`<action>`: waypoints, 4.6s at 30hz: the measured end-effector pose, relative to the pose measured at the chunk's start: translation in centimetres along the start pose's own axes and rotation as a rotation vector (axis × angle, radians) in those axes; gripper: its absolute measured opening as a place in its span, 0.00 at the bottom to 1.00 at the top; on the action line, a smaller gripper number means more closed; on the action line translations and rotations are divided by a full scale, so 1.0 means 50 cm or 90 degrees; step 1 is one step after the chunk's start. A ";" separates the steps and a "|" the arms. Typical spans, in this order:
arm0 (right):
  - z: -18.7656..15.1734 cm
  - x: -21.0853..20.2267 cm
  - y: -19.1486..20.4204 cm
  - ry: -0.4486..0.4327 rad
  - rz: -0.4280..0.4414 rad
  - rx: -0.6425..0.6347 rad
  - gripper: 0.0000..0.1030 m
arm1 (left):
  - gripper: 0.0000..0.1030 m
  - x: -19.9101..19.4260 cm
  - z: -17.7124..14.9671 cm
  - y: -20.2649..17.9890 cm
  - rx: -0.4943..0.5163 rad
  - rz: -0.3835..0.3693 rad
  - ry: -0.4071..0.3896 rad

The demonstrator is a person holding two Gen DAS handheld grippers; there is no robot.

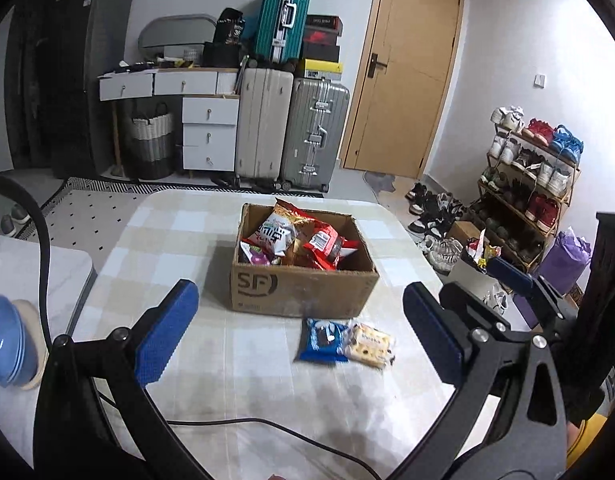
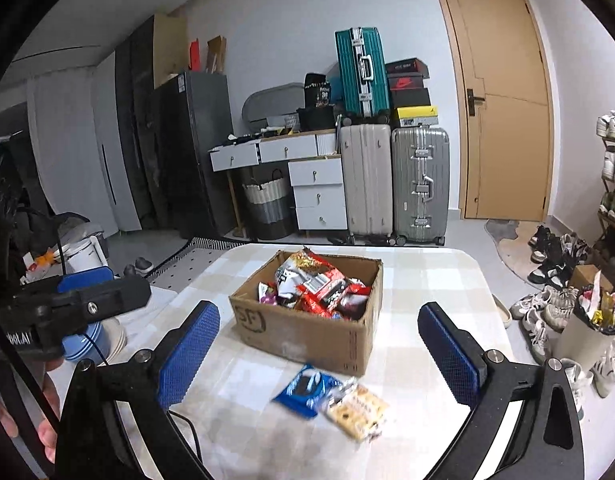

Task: Organize snacks
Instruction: 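Move both open tools back toward the blue pack and cracker pack, then grasp blue Oreo pack with left tool while right tool grasps cracker pack, then lift both held packs and carry them over the box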

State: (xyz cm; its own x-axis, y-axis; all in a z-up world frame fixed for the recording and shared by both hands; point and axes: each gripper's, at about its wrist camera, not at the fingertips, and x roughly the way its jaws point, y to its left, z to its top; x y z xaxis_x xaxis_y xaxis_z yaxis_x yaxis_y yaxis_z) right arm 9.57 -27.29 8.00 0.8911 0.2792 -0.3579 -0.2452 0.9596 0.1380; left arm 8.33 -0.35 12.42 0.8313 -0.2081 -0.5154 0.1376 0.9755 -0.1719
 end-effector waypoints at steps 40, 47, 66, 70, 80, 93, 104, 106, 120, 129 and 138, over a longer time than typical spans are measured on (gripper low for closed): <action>-0.243 0.215 -0.113 0.258 -0.024 -0.009 0.98 | 0.99 0.227 -0.201 0.034 -0.040 -0.032 0.110; -0.250 0.331 -0.109 0.332 -0.029 -0.104 0.98 | 0.99 0.359 -0.206 0.024 -0.030 -0.063 0.180; -0.266 0.377 -0.123 0.355 0.043 -0.118 0.59 | 0.99 0.604 -0.218 0.005 -0.101 -0.117 0.286; -0.271 0.367 -0.118 0.357 0.042 -0.120 0.59 | 0.99 0.634 -0.210 0.009 -0.123 -0.127 0.282; -0.293 0.303 -0.129 0.361 0.041 -0.064 0.59 | 0.99 0.721 -0.218 -0.054 -0.091 -0.110 0.306; -0.312 0.257 -0.140 0.354 0.029 -0.036 0.59 | 0.88 0.802 -0.197 -0.087 -0.064 -0.068 0.281; -0.313 0.257 -0.136 0.351 0.035 -0.036 0.59 | 0.41 0.862 -0.180 -0.173 0.030 -0.043 0.304; -0.313 0.256 -0.136 0.349 0.035 -0.037 0.59 | 0.41 0.850 -0.186 -0.171 0.025 -0.049 0.304; -0.308 0.256 -0.134 0.324 0.026 -0.044 0.59 | 0.41 0.782 -0.200 -0.146 0.047 -0.048 0.285; -0.293 0.245 -0.130 0.292 0.032 -0.019 0.59 | 0.41 0.693 -0.198 -0.128 0.037 -0.058 0.241; -0.257 0.197 -0.081 0.220 0.049 -0.001 0.59 | 0.41 0.531 -0.186 -0.116 0.036 -0.054 0.180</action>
State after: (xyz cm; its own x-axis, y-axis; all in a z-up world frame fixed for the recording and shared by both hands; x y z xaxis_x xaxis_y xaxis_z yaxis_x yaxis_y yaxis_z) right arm 14.43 -28.00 -7.93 0.6882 0.3452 -0.6381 -0.3067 0.9355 0.1753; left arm 24.62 -12.22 -8.07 0.6336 -0.2933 -0.7159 0.2362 0.9545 -0.1821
